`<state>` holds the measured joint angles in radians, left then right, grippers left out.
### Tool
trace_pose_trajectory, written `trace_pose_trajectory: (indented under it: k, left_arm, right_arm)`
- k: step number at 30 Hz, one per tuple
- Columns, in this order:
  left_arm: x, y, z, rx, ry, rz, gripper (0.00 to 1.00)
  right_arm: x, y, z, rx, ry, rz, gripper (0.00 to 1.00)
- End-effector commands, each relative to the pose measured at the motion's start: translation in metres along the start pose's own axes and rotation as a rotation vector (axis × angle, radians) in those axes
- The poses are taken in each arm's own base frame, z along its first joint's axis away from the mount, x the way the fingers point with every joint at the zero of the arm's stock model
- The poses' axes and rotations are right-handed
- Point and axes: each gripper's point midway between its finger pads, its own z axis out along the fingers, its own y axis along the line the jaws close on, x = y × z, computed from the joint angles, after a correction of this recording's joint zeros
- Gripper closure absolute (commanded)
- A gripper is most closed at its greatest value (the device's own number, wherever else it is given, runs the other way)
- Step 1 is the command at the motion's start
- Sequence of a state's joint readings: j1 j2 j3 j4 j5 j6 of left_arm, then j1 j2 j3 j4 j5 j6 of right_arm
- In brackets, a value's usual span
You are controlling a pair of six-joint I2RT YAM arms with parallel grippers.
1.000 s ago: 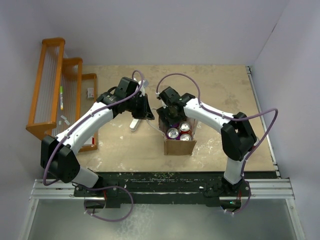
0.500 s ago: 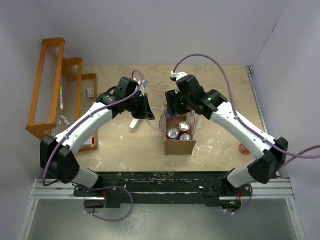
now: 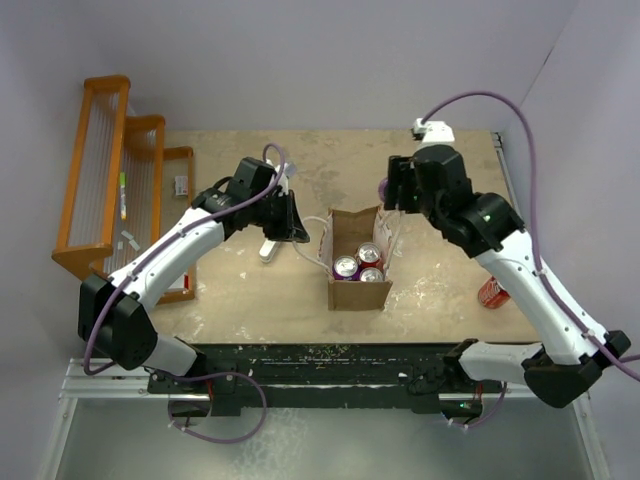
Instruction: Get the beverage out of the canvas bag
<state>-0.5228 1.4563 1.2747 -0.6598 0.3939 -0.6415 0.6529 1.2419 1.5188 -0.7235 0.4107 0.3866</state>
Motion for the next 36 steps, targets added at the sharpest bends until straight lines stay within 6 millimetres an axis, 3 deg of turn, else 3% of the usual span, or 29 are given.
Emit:
trace_pose_trajectory:
  k: [1,4,7,9,13,17,25,36]
  left_arm:
    - [-0.006,-0.010,-0.011,0.047,-0.046,0.008,1.00]
    - [-0.003,-0.009,-0.011,0.049,-0.043,0.006,1.00]
    - [-0.001,-0.009,-0.010,0.058,-0.039,0.002,1.00]
    - [0.001,-0.009,-0.009,0.061,-0.032,-0.003,1.00]
    - [0.002,-0.011,-0.009,0.071,-0.023,0.000,1.00]
    - [0.004,-0.009,-0.010,0.069,-0.016,0.004,1.00]
    - [0.006,-0.011,-0.013,0.076,-0.003,0.020,1.00]
    - [0.008,-0.012,-0.014,0.095,-0.016,0.057,1.00]
  right_arm:
    - [-0.039,-0.083,-0.019,0.268,-0.134,0.141,1.00]
    - [-0.010,-0.141,-0.015,0.438,-0.046,0.238,1.00]
    - [0.033,-0.172,-0.010,0.558,0.061,0.329,1.00]
    - [0.070,-0.181,-0.006,0.615,0.143,0.410,1.00]
    - [0.147,-0.178,0.004,0.685,0.274,0.577,1.00]
    - [0.205,-0.176,0.006,0.748,0.344,0.692,1.00]
    - [0.244,-0.187,-0.001,0.890,0.303,0.855,1.00]
    - [0.253,-0.215,-0.013,1.070,0.225,0.949,1.00]
